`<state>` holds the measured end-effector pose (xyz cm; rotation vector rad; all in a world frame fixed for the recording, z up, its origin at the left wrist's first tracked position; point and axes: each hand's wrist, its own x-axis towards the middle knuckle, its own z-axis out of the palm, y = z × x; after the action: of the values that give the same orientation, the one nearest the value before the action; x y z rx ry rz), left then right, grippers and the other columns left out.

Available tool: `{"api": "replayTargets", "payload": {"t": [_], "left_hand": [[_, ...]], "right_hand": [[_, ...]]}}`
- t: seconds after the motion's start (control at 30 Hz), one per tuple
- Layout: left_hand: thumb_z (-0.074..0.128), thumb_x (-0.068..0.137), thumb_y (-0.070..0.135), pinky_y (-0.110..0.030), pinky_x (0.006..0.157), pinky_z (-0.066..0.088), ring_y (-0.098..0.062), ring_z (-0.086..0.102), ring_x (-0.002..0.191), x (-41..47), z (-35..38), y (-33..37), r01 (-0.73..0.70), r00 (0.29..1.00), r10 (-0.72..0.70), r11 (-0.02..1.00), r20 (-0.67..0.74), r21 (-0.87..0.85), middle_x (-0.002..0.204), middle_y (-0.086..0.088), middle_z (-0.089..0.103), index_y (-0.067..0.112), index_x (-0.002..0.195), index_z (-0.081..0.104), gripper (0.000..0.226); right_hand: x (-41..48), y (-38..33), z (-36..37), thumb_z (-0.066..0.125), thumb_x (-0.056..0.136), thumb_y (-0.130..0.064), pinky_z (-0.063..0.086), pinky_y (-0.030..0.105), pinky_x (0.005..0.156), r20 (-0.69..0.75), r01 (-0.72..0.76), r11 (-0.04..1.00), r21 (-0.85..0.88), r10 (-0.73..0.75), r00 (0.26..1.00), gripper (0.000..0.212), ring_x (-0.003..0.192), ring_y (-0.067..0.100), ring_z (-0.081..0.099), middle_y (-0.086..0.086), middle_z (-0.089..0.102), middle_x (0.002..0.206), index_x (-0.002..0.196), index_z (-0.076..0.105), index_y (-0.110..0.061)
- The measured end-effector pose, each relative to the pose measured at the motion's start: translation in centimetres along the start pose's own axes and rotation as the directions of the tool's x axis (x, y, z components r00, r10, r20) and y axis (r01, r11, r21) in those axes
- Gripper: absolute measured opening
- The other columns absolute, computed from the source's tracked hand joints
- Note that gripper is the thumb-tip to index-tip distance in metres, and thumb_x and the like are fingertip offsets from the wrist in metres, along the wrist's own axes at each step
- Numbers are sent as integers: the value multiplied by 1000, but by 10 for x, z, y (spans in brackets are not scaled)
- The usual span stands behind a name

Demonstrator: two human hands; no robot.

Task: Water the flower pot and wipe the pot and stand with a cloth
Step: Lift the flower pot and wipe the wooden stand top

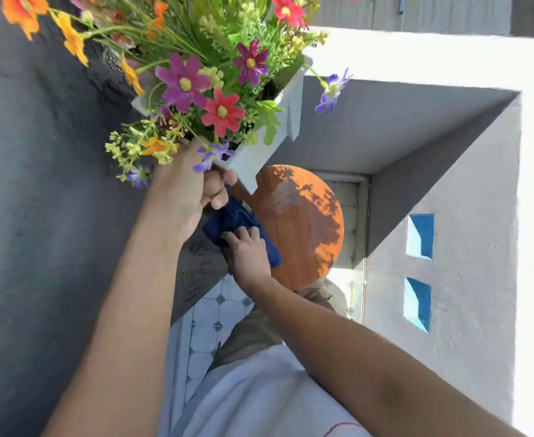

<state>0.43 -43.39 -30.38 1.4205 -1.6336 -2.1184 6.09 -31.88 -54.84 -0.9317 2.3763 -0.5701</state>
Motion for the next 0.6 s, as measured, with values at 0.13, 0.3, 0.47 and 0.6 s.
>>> {"api": "replayTargets", "payload": {"t": [0.13,0.3,0.47,0.6], "left_hand": [[31,95,7,-16,34,28,-7,33,31,-6,-3,-4,2,1000,-3,1000,16,20,80,-17,38,12,65,42,33],[29,97,4,-15,33,27,-5,35,28,-9,-4,-5,-3,997,4,1000,73,-12,85,-23,42,10,66,40,34],[28,96,1,-15,34,27,-3,40,29,-16,-8,-8,-34,993,34,999,111,4,86,-29,41,11,66,38,33],[28,94,0,-14,34,28,-3,35,28,-19,-9,-14,-44,991,45,999,123,-11,78,-22,41,10,62,39,35]], "right_hand": [[-37,11,14,59,90,-14,43,43,74,37,74,997,-36,-72,997,36,101,31,47,2,59,107,124,61,-27],[-48,58,-16,59,90,-21,42,43,76,-113,-93,995,-47,87,990,31,101,28,47,-1,59,108,119,61,-31],[-16,120,-63,57,89,-23,44,49,88,-266,-320,947,12,311,912,33,107,36,48,9,60,114,122,61,-26],[14,136,-81,51,93,-23,33,47,94,-301,-437,898,43,429,852,31,114,33,42,6,59,122,122,60,-28]]}}
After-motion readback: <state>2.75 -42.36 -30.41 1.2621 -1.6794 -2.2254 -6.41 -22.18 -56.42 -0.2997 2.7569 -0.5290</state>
